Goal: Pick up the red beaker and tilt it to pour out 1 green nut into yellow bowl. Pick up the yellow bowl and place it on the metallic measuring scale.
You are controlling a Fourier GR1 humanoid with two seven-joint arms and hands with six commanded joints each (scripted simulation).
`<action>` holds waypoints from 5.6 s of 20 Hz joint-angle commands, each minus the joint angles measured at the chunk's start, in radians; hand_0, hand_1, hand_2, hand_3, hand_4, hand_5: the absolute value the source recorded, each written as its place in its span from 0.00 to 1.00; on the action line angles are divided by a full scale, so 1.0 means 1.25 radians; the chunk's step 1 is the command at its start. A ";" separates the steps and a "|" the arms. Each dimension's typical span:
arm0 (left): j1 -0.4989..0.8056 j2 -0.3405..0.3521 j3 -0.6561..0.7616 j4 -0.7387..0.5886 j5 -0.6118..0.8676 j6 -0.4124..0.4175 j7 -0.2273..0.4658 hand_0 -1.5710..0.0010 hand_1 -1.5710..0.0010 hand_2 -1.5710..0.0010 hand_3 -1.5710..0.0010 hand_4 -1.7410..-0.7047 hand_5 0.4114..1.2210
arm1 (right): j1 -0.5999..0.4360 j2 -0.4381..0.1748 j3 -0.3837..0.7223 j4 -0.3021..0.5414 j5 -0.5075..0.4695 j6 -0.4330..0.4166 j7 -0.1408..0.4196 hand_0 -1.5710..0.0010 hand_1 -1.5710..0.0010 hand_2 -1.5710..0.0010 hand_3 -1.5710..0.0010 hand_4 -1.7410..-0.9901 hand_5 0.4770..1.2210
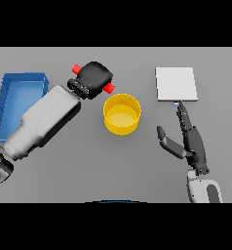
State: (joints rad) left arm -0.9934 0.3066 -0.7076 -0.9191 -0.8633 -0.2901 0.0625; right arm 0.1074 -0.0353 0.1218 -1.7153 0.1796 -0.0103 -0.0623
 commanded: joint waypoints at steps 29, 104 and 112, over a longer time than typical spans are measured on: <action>-0.365 -0.018 -0.353 0.144 -0.411 0.009 -0.263 0.00 0.00 0.00 0.00 0.01 1.00 | -0.005 0.014 0.003 0.000 0.036 -0.042 -0.029 1.00 1.00 1.00 1.00 0.80 0.12; 0.417 0.225 0.530 -0.195 0.627 0.165 0.292 1.00 1.00 1.00 1.00 0.90 0.35 | -0.494 -0.281 0.347 0.276 0.499 0.250 -0.100 1.00 1.00 1.00 1.00 0.78 0.22; 0.410 0.230 0.532 -0.184 0.622 0.162 0.284 1.00 1.00 1.00 1.00 0.90 0.36 | -0.607 -0.242 0.426 0.406 0.542 0.339 -0.106 1.00 1.00 1.00 1.00 0.77 0.26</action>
State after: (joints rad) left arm -0.4806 0.5940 -0.0423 -1.1489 -0.0858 -0.0873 0.4192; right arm -0.6510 -0.3371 0.6540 -1.2078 0.8570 0.4123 -0.1930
